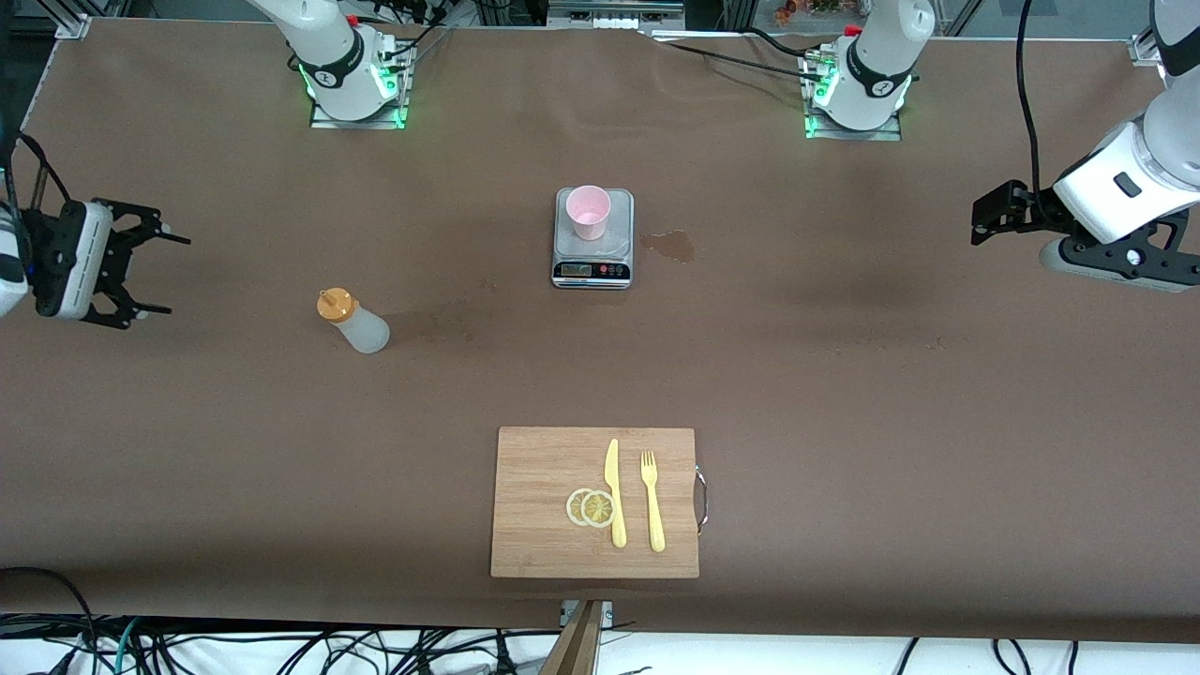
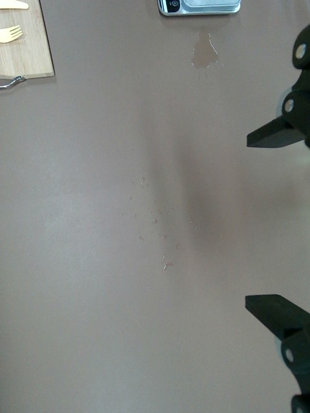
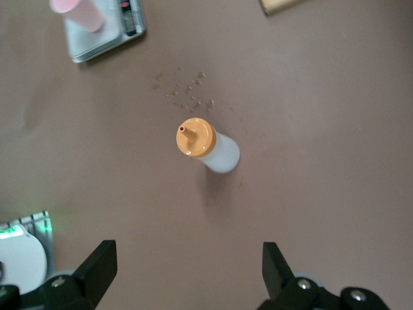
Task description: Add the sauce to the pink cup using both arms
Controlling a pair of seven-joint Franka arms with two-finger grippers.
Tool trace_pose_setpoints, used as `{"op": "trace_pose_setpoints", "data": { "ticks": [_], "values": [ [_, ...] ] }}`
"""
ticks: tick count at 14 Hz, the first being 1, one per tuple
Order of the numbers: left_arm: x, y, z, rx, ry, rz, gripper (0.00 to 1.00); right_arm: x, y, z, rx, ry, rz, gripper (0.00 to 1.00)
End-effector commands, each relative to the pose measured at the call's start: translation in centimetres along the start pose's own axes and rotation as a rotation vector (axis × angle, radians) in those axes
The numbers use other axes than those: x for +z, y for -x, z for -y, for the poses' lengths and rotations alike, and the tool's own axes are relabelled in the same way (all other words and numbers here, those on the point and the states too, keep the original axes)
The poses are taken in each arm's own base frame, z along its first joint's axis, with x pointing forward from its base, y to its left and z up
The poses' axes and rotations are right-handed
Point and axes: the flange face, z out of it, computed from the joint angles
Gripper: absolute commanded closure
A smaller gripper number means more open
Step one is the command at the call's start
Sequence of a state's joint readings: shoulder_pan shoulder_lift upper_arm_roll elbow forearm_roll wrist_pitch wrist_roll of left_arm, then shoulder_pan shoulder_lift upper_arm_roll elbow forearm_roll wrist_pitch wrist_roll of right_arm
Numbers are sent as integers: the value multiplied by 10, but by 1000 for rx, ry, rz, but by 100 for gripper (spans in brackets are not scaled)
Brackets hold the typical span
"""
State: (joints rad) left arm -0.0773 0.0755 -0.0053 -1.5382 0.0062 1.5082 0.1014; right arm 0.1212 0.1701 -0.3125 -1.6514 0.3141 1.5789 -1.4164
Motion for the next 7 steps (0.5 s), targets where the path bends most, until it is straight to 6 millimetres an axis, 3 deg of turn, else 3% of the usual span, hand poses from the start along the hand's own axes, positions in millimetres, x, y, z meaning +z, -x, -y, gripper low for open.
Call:
{"op": "trace_pose_setpoints", "data": {
  "ticks": [1, 4, 7],
  "values": [
    [-6, -2, -2, -1, 25, -2, 0, -26, -15, 40, 201, 76, 44, 0],
    [-6, -2, -1, -3, 23, -2, 0, -49, -44, 84, 415, 151, 84, 0],
    [-7, -2, 3, -9, 25, -4, 0, -67, -55, 116, 599, 216, 72, 0]
  ]
}}
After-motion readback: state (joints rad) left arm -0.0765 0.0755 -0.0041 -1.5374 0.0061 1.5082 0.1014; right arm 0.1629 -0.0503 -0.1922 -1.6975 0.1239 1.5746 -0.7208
